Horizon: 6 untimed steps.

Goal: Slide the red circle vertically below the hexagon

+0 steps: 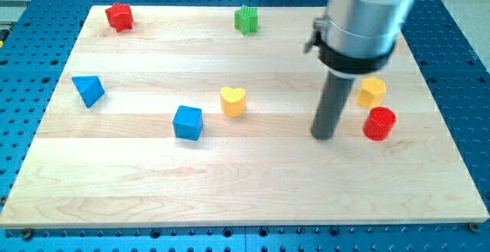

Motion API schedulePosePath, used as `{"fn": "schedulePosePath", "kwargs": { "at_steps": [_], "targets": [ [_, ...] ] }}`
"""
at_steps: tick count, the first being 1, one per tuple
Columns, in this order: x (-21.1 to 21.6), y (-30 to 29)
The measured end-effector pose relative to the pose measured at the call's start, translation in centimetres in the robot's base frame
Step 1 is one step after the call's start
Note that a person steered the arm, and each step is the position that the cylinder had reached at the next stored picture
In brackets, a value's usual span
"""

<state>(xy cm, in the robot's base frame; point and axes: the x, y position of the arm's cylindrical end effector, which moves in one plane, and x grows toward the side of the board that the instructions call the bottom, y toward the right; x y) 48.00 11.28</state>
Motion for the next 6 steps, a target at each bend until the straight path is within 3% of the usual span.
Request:
{"fn": "schedulePosePath", "kwargs": {
  "at_steps": [1,3,4,5,6],
  "targets": [
    [-4.1,4.3],
    [4.2,9.0],
    [0.7,7.4],
    [1.2,14.9],
    [5.7,15.6]
  ]
}}
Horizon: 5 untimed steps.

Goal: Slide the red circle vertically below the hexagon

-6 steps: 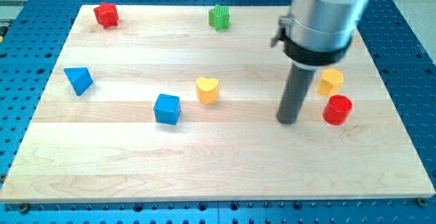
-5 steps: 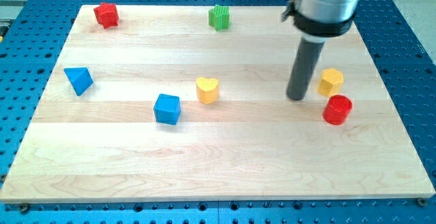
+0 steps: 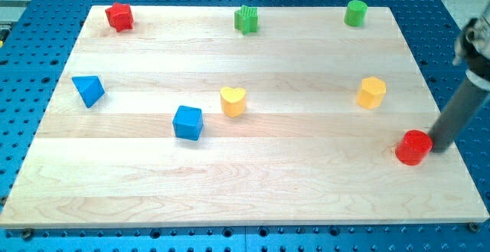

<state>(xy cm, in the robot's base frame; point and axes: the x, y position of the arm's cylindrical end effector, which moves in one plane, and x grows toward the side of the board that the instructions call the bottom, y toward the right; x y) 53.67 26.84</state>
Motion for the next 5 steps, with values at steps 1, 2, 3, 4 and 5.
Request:
{"fn": "schedulePosePath", "kwargs": {
  "at_steps": [1,2,3,4,5],
  "targets": [
    [-0.9,-1.6],
    [-5.5,-2.8],
    [-0.7,-5.6],
    [0.2,-5.0],
    [-0.4,-11.1]
  ]
}}
